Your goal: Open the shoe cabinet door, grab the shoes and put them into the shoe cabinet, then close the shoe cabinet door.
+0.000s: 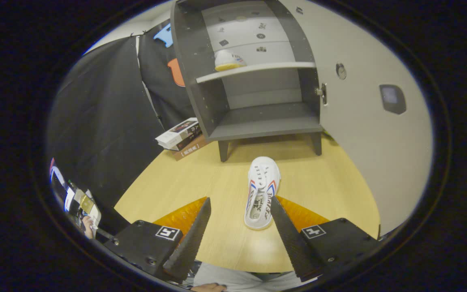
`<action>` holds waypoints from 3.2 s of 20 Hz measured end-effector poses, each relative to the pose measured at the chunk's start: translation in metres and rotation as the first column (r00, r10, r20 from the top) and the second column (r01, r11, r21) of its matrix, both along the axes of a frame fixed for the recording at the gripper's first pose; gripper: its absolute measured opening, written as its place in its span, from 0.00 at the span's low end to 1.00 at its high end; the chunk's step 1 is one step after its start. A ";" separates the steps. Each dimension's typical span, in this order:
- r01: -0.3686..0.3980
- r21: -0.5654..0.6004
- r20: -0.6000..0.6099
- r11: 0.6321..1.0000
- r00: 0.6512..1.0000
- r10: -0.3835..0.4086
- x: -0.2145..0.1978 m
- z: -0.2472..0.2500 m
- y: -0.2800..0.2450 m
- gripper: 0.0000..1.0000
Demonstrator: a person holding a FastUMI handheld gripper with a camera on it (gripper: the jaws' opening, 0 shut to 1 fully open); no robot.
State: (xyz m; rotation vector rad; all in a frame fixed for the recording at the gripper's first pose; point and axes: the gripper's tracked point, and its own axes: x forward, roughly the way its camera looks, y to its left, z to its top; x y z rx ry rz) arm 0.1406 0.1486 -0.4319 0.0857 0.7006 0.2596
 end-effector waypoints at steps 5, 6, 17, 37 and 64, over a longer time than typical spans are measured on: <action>0.030 -0.006 -0.061 1.000 0.998 -0.031 0.042 -0.049 0.016 0.86; 0.033 -0.019 -0.073 0.999 0.997 -0.035 0.046 -0.058 0.018 0.82; 0.141 0.002 -0.066 0.990 0.988 -0.140 0.082 -0.107 0.017 0.49; 0.062 -0.001 0.267 0.998 0.962 -0.059 0.067 0.033 0.009 0.05; 0.194 -0.186 0.654 0.963 0.756 -0.026 0.104 0.415 -0.024 0.05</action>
